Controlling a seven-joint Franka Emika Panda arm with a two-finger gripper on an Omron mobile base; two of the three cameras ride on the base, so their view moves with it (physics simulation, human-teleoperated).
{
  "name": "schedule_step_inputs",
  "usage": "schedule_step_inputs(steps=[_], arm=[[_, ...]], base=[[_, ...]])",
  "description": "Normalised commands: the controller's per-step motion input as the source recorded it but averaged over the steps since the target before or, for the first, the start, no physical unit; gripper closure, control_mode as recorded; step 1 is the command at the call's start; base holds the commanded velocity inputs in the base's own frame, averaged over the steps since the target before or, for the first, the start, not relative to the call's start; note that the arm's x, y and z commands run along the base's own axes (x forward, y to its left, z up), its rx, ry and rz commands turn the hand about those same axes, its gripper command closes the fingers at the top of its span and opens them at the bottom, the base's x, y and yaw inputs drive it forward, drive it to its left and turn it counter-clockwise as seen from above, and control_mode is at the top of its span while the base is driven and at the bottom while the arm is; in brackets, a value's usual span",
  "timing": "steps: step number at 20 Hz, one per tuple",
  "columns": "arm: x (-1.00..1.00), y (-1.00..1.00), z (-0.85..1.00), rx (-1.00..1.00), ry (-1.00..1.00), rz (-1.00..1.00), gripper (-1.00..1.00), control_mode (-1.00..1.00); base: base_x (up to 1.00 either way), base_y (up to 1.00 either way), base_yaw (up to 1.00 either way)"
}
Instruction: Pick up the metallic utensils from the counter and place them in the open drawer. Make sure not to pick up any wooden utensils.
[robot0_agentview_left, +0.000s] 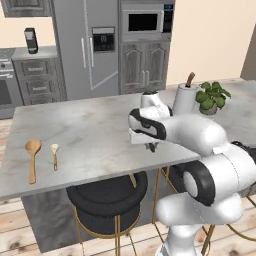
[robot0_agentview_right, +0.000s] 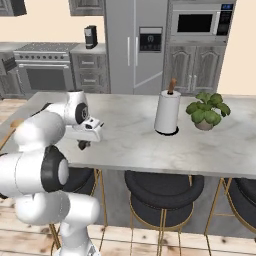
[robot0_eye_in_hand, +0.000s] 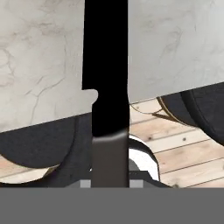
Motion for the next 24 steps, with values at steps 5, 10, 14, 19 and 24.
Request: schedule_step_inputs(steps=[5, 10, 14, 19, 24], arm=[[-1.00, -0.41, 1.00, 0.00, 0.04, -0.04, 1.00, -1.00], [-1.00, -0.34, 0.95, 0.00, 0.08, -0.01, 1.00, -1.00], [-1.00, -0.24, 0.62, 0.00, 0.02, -0.02, 1.00, -1.00], [-1.00, -0.04, 0.18, 0.01, -0.07, 0.00, 1.00, -1.00], [-0.55, 0.16, -0.03, -0.02, -0.08, 0.05, 1.00, -1.00]], base=[[0.00, 0.00, 0.00], [0.00, 0.00, 0.00], [0.00, 0.00, 0.00], [0.00, 0.00, 0.00], [0.00, 0.00, 0.00]])
